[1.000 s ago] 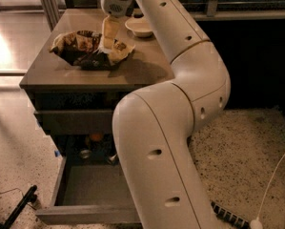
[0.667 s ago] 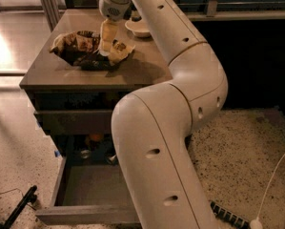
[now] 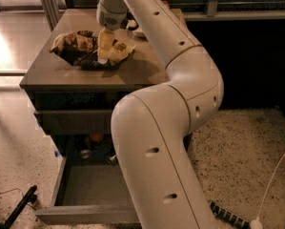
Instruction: Place brown chip bag into middle drawer
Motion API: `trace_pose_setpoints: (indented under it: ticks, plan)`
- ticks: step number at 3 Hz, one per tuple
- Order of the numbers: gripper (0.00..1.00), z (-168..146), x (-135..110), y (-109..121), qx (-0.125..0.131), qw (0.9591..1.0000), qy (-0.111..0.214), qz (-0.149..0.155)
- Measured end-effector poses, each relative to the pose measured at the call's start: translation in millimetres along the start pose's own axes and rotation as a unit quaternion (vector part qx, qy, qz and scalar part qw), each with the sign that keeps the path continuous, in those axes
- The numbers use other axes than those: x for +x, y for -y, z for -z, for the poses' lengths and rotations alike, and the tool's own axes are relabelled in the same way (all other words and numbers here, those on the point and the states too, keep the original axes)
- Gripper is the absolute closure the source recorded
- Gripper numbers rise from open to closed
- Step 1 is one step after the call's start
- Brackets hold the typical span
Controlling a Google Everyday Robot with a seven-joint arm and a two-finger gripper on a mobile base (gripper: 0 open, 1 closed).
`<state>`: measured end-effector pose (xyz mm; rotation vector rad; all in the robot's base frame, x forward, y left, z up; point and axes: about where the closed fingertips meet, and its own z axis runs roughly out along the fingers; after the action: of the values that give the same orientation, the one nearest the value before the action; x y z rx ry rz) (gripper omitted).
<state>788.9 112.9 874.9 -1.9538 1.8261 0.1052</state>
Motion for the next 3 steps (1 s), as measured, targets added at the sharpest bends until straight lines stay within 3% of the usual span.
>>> trace_pose_setpoints:
  ticks: [1, 2, 3]
  plan:
    - [0.0, -29.6, 1.4, -16.7, -0.029, 0.9996, 0.005, 0.003]
    - [0.0, -30.0, 1.4, -17.1, -0.029, 0.9996, 0.005, 0.003]
    - [0.14, -30.0, 1.4, -17.1, -0.029, 0.9996, 0.005, 0.003]
